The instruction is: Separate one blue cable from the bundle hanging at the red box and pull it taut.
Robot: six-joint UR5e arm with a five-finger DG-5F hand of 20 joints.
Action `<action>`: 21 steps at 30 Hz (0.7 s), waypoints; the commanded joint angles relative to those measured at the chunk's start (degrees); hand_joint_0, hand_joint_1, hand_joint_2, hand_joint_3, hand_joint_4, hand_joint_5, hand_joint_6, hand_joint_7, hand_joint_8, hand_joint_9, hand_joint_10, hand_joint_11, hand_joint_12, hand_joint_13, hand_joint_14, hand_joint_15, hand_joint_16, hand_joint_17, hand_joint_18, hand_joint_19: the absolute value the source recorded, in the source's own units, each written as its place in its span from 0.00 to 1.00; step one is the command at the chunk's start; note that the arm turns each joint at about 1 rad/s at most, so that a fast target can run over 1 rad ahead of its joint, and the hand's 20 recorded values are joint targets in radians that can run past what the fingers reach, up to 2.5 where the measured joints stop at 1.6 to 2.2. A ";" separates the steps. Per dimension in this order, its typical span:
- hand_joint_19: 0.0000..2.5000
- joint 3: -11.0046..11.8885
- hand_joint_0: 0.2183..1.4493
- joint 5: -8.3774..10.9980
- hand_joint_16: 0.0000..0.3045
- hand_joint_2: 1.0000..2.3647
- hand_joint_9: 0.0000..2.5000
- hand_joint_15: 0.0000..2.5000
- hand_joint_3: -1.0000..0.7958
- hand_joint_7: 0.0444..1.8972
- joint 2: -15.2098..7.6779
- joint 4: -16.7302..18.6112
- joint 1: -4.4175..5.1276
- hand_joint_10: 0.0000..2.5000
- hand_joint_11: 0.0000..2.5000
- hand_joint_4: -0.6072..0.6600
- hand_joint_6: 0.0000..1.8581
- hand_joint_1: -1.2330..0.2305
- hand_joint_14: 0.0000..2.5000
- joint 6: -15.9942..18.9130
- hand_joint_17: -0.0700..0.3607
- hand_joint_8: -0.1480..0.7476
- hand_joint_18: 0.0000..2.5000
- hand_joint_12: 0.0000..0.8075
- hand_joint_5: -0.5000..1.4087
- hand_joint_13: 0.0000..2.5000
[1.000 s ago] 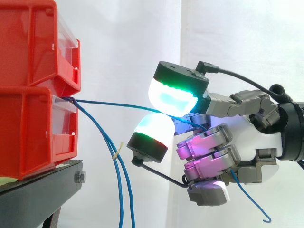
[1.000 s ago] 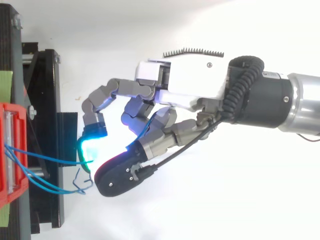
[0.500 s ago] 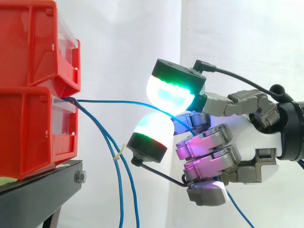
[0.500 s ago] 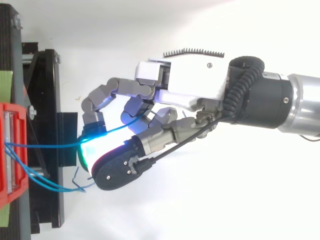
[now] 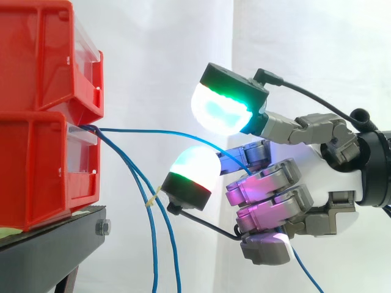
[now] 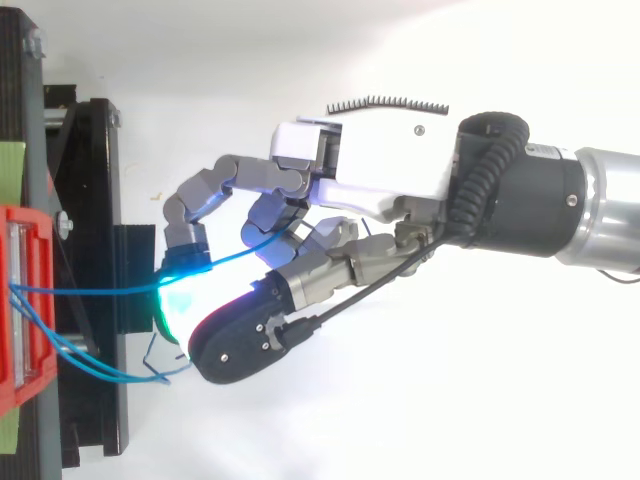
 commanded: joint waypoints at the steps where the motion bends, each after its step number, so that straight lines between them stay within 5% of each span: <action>1: 0.43 0.02 0.21 1.03 0.20 0.00 0.41 0.56 0.28 0.54 0.00 0.00 0.01 0.65 0.61 0.63 0.45 0.51 0.81 0.00 0.48 0.56 0.47 0.55 0.16 0.39; 8: 0.45 -0.06 0.32 3.31 0.16 0.00 0.42 0.60 0.31 0.56 0.00 0.00 -0.34 0.59 0.65 0.59 0.44 0.57 0.76 0.09 0.42 0.51 0.44 0.50 0.16 0.39; 21: 0.45 0.02 0.32 3.40 0.17 0.01 0.41 0.61 0.44 0.58 0.00 0.26 -0.43 0.59 0.65 0.60 0.43 0.41 0.75 -0.35 0.43 0.51 0.45 0.50 0.16 0.40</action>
